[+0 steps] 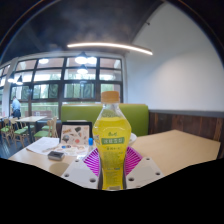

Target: Pour water

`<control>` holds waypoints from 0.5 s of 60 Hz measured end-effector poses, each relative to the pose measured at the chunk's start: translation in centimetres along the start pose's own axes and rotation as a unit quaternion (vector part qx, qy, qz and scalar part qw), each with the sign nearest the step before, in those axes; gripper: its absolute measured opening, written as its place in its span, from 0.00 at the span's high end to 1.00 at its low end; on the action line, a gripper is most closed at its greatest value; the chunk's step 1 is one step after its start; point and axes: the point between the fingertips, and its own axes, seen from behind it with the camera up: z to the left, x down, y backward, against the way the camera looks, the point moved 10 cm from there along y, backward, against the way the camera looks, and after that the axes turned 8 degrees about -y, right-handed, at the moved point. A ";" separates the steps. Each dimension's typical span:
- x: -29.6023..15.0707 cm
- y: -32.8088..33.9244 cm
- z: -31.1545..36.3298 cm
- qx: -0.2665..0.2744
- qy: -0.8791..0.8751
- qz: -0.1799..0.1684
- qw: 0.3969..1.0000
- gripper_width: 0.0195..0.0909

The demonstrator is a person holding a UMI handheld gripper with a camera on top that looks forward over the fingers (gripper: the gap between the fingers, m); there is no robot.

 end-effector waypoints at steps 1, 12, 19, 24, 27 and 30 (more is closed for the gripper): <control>0.5 -0.2 -0.5 0.003 -0.003 0.005 1.000 0.90; 3.4 -0.9 -3.0 0.002 -0.024 0.049 0.999 0.89; 3.1 -0.6 -3.4 -0.004 0.005 0.037 0.999 0.88; 3.0 -0.4 -3.5 -0.006 0.005 0.028 1.000 0.84; 1.6 -0.6 -3.1 -0.005 0.011 0.039 0.999 0.75; 2.4 -1.1 -3.1 -0.009 0.002 0.041 0.999 0.62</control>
